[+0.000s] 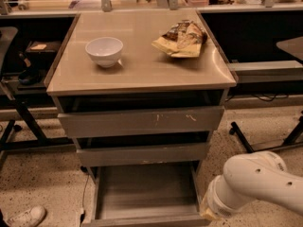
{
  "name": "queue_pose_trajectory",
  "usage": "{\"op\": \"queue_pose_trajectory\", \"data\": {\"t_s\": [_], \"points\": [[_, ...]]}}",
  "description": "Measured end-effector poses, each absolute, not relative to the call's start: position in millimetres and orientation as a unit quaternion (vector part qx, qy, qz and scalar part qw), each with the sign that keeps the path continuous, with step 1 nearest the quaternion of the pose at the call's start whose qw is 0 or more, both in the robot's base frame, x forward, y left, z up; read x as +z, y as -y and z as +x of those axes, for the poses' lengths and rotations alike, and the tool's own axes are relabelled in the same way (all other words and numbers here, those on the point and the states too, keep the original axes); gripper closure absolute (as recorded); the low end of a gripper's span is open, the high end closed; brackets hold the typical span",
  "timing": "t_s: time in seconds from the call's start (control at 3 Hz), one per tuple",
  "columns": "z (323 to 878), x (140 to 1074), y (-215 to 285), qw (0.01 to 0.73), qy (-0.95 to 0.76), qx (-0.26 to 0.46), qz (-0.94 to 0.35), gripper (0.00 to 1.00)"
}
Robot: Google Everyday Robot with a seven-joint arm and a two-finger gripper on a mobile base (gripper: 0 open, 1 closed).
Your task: Close bottom drawer
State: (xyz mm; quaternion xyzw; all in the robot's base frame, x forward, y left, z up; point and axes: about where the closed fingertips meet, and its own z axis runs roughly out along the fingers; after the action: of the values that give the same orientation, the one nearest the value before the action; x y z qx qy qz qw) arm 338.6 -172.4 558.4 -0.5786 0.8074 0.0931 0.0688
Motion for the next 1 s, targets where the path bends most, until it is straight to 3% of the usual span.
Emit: {"op": "queue_pose_trajectory", "data": {"t_s": [1.0], "points": [[336,500,163,0.058,-0.813,0.113,-0.569,1.0]]}}
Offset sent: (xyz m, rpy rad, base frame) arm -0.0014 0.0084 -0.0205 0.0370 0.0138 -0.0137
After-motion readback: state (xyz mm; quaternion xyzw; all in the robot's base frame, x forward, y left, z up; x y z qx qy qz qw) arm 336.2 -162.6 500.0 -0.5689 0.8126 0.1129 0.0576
